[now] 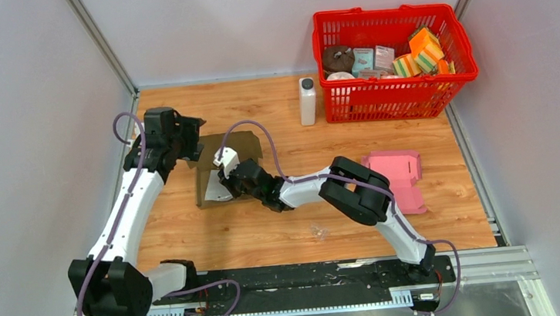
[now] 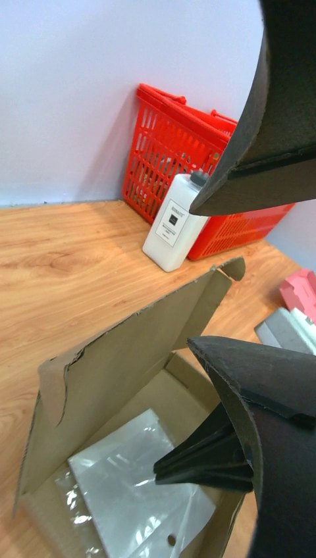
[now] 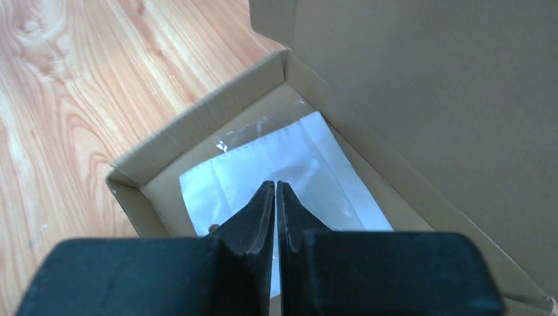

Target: Fold the paper box

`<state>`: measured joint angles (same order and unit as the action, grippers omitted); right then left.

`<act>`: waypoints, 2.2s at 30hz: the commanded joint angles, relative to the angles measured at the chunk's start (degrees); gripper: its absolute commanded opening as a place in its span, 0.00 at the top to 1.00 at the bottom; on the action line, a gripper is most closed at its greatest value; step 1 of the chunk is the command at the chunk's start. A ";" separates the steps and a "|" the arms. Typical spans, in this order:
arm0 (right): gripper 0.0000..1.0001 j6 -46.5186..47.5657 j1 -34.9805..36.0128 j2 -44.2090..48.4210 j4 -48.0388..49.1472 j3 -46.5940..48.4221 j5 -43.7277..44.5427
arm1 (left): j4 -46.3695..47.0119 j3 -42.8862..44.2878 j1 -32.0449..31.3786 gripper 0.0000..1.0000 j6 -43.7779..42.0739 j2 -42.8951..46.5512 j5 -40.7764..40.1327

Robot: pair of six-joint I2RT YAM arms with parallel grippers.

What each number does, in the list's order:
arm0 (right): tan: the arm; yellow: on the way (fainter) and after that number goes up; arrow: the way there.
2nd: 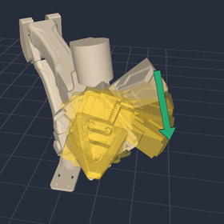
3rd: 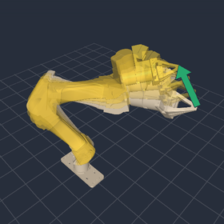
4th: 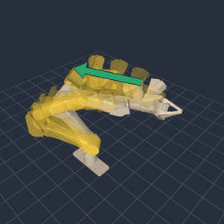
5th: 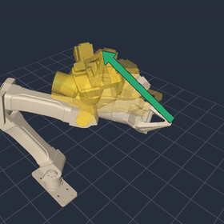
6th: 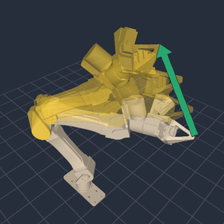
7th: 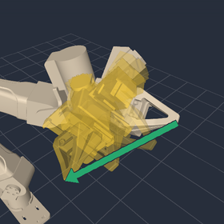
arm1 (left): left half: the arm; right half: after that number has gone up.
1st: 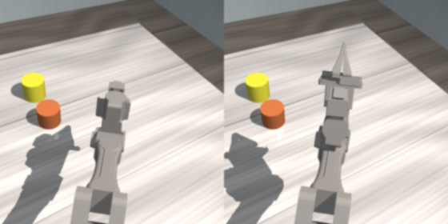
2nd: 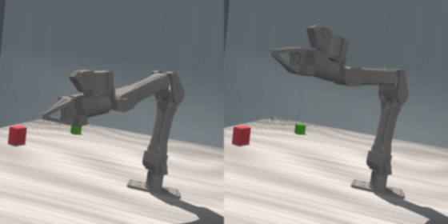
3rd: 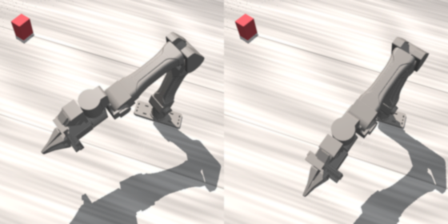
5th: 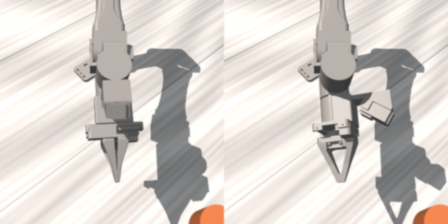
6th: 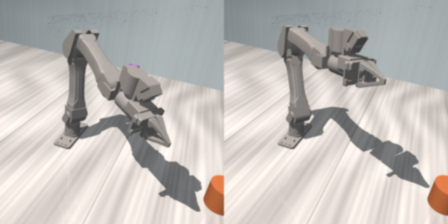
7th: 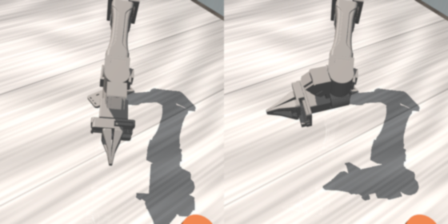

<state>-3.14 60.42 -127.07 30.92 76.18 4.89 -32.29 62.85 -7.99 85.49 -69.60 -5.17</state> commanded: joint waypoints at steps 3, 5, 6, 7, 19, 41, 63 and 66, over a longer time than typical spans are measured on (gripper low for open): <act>0.81 -1.61 1.10 6.72 -5.84 2.04 3.81 | 3.90 -0.89 2.89 0.25 -17.86 4.39 3.84; 0.68 -2.57 0.49 9.02 -19.30 5.02 3.90 | 4.35 -0.62 4.98 0.22 -22.46 4.57 9.69; 0.66 -4.40 0.14 10.94 -24.54 6.25 3.03 | 5.04 -0.80 5.70 0.21 -27.52 4.48 12.26; 0.62 -4.94 -0.21 11.92 -27.98 6.69 2.24 | 4.70 -0.45 6.31 0.22 -30.71 4.39 14.46; 0.40 -7.23 -6.89 22.48 -51.20 7.30 4.26 | -3.82 -10.99 9.04 0.25 -52.62 14.31 7.38; 0.49 2.17 -18.06 15.36 -38.13 8.98 -12.71 | 1.00 3.25 9.04 0.20 -73.46 -12.66 12.20; 0.71 0.59 -15.51 15.71 -34.26 9.33 -6.83 | 6.28 0.96 9.04 0.66 -72.49 -12.84 14.57; 0.74 0.32 -15.07 16.23 -34.87 9.42 -3.06 | 6.28 0.61 8.87 0.68 -71.52 -11.97 14.49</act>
<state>-2.72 44.16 -112.20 -6.11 83.00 -4.38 -28.34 64.01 0.75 13.17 -83.74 8.32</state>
